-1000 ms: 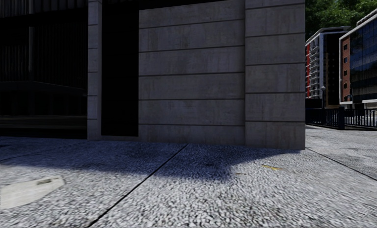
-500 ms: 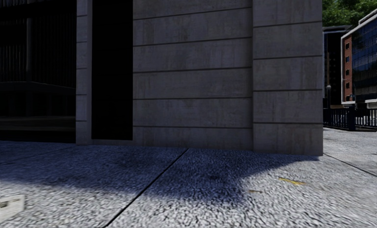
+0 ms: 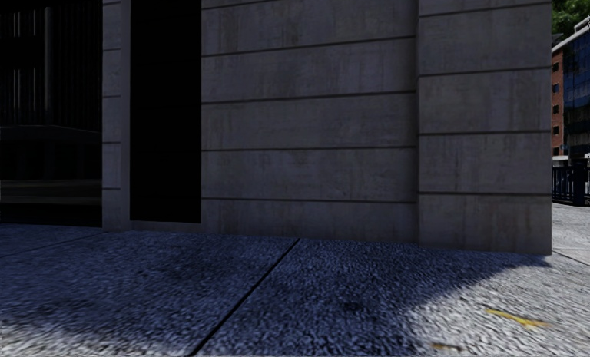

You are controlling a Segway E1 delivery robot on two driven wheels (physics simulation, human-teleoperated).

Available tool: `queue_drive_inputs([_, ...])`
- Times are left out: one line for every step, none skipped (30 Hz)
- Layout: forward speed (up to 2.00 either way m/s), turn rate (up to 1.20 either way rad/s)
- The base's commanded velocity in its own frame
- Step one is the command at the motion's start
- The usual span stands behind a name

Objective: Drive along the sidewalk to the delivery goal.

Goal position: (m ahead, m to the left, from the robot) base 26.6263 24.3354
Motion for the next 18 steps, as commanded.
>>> queue_drive_inputs([1.04, 1.20])
queue_drive_inputs([1.04, 1.20])
queue_drive_inputs([1.04, 1.20])
queue_drive_inputs([1.04, 1.20])
queue_drive_inputs([1.04, 1.20])
queue_drive_inputs([1.04, 1.20])
queue_drive_inputs([1.04, 1.20])
queue_drive_inputs([1.04, 1.20])
queue_drive_inputs([1.04, 1.20])
queue_drive_inputs([1.04, 1.20])
queue_drive_inputs([1.04, 1.20])
queue_drive_inputs([1.04, 1.20])
queue_drive_inputs([1.04, 1.20])
queue_drive_inputs([1.04, 1.20])
queue_drive_inputs([1.04, 1.20])
queue_drive_inputs([1.04, 1.20])
queue_drive_inputs([1.04, 1.20])
queue_drive_inputs([1.04, 1.20])
